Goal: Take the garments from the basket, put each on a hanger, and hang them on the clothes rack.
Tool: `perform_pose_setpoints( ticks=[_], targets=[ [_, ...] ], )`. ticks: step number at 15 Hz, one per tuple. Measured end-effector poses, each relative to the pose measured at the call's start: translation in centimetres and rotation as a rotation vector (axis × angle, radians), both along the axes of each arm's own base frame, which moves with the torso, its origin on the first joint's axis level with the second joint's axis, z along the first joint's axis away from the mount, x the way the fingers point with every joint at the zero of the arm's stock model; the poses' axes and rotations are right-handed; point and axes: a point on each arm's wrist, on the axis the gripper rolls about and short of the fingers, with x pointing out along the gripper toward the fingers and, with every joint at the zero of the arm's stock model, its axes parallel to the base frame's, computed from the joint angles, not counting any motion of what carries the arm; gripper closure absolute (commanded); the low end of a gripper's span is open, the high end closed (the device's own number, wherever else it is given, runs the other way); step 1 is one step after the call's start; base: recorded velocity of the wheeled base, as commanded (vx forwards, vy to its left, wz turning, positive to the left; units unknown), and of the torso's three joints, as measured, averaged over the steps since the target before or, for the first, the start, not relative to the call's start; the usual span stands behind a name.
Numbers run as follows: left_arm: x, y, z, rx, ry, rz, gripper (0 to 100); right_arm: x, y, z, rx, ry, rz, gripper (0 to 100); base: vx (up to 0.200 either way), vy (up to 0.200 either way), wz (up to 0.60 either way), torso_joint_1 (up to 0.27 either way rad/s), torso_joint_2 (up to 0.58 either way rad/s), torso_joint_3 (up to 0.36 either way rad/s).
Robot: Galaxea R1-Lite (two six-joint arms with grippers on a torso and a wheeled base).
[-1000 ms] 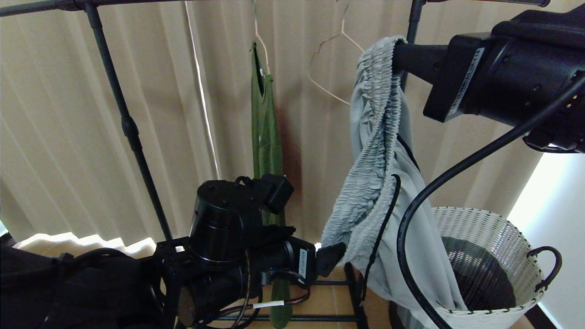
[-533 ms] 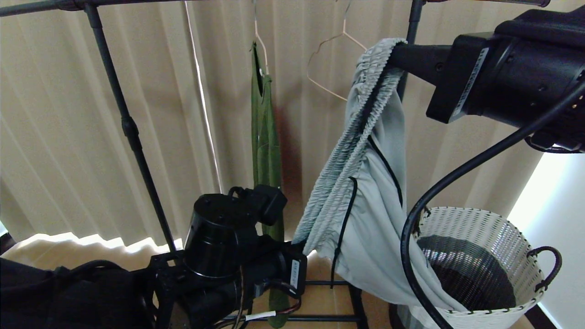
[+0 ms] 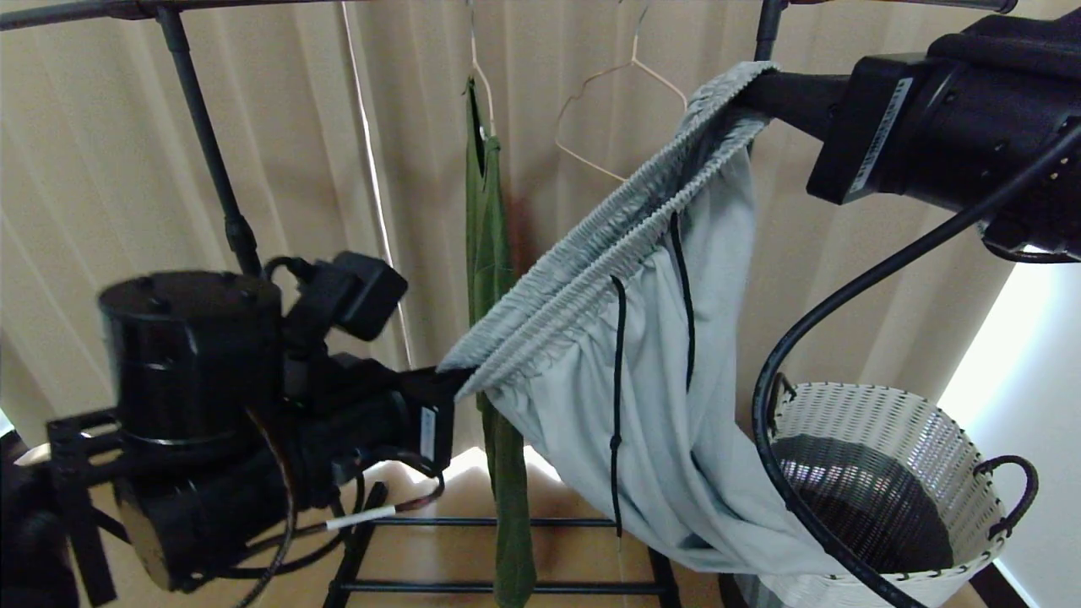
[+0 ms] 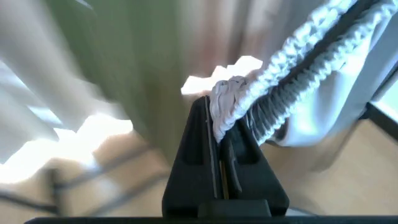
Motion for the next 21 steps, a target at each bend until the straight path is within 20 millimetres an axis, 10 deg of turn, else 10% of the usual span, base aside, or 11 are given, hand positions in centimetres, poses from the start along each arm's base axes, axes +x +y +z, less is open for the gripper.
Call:
perform_pose_setpoints(
  ticks=[8,11,21],
  targets=[
    [-0.2,3.4,19.0,-0.182,-0.342,0.101,100,1.1,-2.6,3.3,0.031,-0.055,-0.087,100,0.000,0.000,0.00,0.000,0.00,0.000],
    [0.1,2.5,23.0,-0.209,-0.377,0.081,100,1.2,-3.3,4.0,0.040,-0.067,-0.111,100,0.000,0.000,0.00,0.000,0.00,0.000],
    [1.2,-0.4,12.4,-0.013,-0.044,0.028,100,2.7,-6.0,-1.8,-0.068,0.084,-0.239,100,0.000,0.000,0.00,0.000,0.00,0.000]
  ],
)
